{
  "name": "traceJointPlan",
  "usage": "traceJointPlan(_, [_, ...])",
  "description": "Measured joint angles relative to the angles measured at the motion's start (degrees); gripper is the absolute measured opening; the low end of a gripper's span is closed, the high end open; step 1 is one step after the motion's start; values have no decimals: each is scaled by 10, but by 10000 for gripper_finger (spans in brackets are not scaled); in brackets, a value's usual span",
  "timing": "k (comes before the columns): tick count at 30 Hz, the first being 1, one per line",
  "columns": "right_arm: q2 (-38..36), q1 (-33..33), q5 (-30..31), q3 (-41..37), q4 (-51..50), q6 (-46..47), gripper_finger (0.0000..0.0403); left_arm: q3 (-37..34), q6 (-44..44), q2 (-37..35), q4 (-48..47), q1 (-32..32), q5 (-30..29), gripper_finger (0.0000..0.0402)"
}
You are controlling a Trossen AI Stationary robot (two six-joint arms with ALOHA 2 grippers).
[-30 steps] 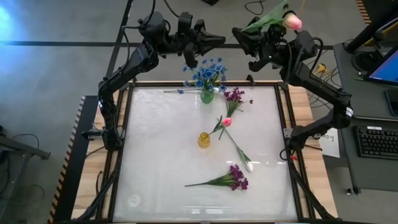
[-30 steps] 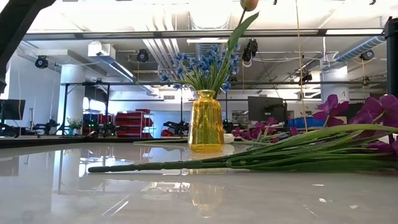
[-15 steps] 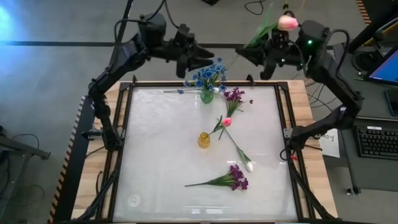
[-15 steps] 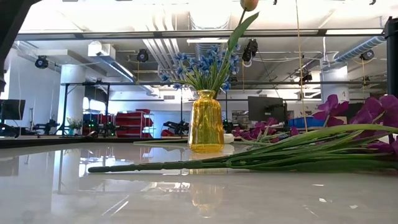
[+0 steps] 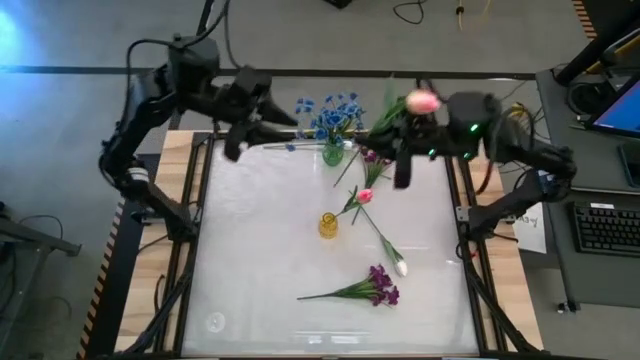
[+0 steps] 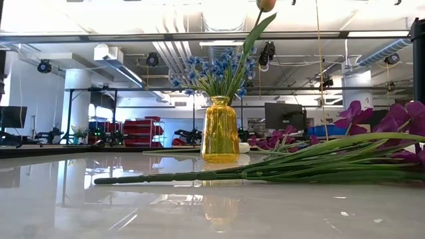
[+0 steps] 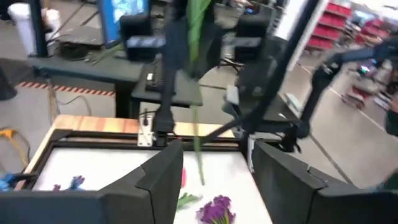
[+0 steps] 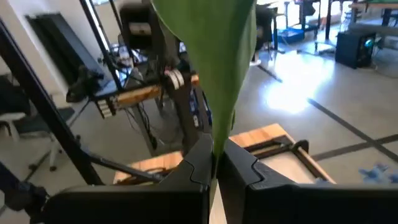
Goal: Sort flowers into vase by color
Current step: Put the pink flower into the yellow vase
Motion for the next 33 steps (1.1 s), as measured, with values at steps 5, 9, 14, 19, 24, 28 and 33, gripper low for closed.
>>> traceJointPlan(5, [46, 30, 20, -12, -2, -13, 9, -20, 26, -39, -11, -40, -35, 159])
traceJointPlan(9, [79, 29, 21, -14, 0, -5, 9, -57, 34, -75, -1, -59, -45, 152])
traceJointPlan(14, [105, 29, 22, -15, 1, -29, 9, -157, 28, -129, 66, -78, -45, 151])
traceJointPlan(19, [110, 28, 17, -20, 5, -57, 9, -305, -9, -202, 215, -91, -45, 151])
traceJointPlan(24, [112, 25, -24, -41, 23, -83, 9, -454, -67, -262, 354, -92, -46, 151])
traceJointPlan(28, [111, 11, -67, -68, 63, -104, 9, -550, -123, -299, 484, -92, -45, 151])
traceJointPlan(33, [111, -17, -139, -110, 156, -116, 9, -618, -166, -322, 574, -92, -74, 151])
